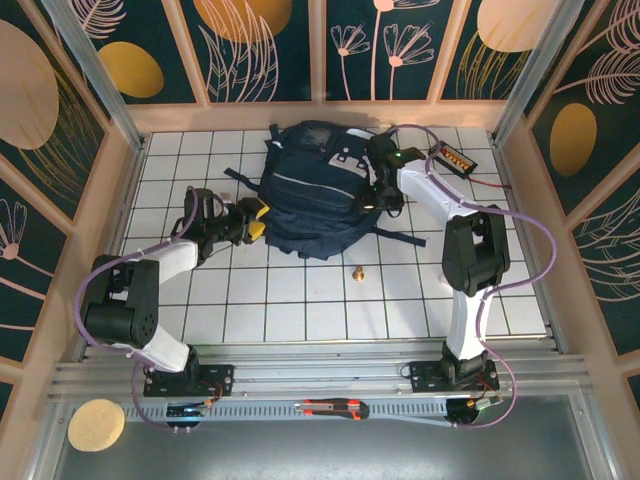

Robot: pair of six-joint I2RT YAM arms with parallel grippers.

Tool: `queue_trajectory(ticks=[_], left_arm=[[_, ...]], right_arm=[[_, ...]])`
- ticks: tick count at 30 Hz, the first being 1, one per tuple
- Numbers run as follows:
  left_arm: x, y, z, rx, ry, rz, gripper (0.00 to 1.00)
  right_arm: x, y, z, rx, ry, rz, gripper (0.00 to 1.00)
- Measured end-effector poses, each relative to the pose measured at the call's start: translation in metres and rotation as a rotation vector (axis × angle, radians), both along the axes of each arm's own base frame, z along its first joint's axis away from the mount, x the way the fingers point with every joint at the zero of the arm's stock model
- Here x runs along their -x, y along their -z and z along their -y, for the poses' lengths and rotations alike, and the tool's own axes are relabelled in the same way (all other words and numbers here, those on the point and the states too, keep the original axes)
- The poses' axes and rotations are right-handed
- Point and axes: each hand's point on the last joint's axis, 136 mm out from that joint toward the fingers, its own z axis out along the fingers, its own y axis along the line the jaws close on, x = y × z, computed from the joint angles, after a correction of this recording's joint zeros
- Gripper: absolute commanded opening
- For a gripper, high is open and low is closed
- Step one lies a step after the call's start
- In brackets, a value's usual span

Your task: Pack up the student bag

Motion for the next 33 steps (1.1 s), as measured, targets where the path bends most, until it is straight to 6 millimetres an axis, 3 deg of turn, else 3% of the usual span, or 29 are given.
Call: queue_trajectory(ticks=[2, 5, 10, 14, 20, 26, 30, 33], left_arm=[[-0.006, -0.010, -0.002, -0.036, 0.005, 0.032, 0.99], [-0.008, -0.029, -0.012, -0.088, 0.002, 0.095, 0.98], [-0.012, -0.054, -0.044, -0.190, -0.046, 0.169, 0.99], [-0.021, -0.073, -0.063, -0.316, -0.064, 0.227, 0.99], [-0.023, -0.103, -0.078, -0.476, -0.071, 0.313, 0.99], [-0.014, -0.114, -0.105, -0.674, -0.118, 0.325, 0.98], [-0.002, -0.119, -0.129, -0.844, -0.153, 0.322, 0.99], [0.010, -0.125, -0.144, -1.004, -0.164, 0.331, 0.98]], right_arm=[[0.009, 0.000, 0.004, -0.001, 0.016, -0.012, 0.76], [0.022, -0.020, 0.009, -0.015, 0.033, 0.007, 0.77], [0.032, -0.089, 0.014, -0.087, 0.055, 0.132, 0.77], [0.025, -0.157, 0.015, -0.175, 0.070, 0.274, 0.79], [0.023, -0.219, 0.030, -0.278, 0.108, 0.473, 0.82], [0.050, -0.236, 0.046, -0.367, 0.086, 0.741, 0.83], [0.070, -0.227, 0.056, -0.403, 0.066, 0.933, 0.85], [0.069, -0.219, 0.065, -0.392, 0.089, 1.010, 0.85]])
